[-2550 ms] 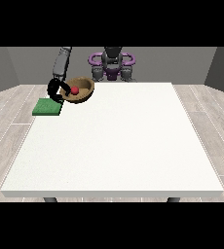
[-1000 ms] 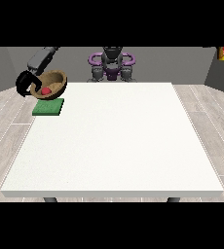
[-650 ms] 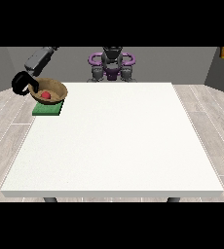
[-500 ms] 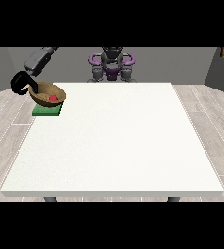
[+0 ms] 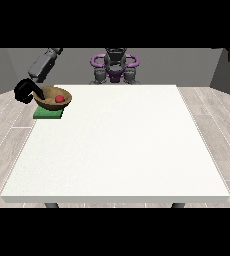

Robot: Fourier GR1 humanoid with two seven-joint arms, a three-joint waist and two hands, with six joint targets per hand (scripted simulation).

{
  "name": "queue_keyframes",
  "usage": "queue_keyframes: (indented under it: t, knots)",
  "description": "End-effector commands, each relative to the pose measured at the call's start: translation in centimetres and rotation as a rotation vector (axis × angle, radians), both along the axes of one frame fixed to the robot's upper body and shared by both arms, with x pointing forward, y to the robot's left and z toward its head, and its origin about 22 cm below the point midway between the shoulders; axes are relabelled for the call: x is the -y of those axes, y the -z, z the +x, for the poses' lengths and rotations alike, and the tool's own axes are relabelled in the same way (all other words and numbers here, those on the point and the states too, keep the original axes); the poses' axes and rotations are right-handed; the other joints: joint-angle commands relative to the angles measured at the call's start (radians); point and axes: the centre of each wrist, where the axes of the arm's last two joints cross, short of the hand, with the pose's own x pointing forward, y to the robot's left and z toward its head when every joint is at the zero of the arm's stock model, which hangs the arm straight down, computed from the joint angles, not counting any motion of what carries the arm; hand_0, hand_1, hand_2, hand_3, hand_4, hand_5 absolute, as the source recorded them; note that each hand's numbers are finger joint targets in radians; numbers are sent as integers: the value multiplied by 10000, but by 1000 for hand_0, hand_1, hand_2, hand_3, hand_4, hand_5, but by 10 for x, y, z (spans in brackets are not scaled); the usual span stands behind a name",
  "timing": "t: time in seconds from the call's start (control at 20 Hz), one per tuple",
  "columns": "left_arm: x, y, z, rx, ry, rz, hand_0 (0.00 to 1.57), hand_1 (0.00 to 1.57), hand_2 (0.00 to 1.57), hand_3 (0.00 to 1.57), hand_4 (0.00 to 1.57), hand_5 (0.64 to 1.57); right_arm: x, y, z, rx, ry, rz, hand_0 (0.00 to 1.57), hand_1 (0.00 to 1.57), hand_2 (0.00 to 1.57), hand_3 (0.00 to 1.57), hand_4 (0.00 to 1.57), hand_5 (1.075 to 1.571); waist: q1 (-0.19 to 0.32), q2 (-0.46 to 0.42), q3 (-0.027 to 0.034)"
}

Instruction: Pick the cup and pour the ball into the bowl, then pick the bowl and place it on the pad

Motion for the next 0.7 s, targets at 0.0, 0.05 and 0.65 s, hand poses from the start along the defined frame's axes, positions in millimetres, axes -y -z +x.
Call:
queue_keyframes:
  t: [0.0, 0.05, 0.65]
  knots:
    - [-5, -19, -1, 476, -203, 13, 0, 0, 0, 0, 1194, 1567, 0, -20, 10, 435, 3, -578, 1151, 1151, 1324, 1000, 187, 1532, -145, 339, -2]
    - [-2, -8, -3, 460, -141, 135, 0, 0, 0, 0, 1193, 1567, 15, -17, 0, 29, -208, -274, 931, 931, 1103, 1043, 162, 1509, 62, 404, 2]
    - [19, 25, 12, -1172, -197, -103, 0, 0, 0, 0, 1190, 1569, 9, -57, 18, -1734, -1708, -1307, 0, 0, 0, 0, 200, 1375, -266, -1540, -16]
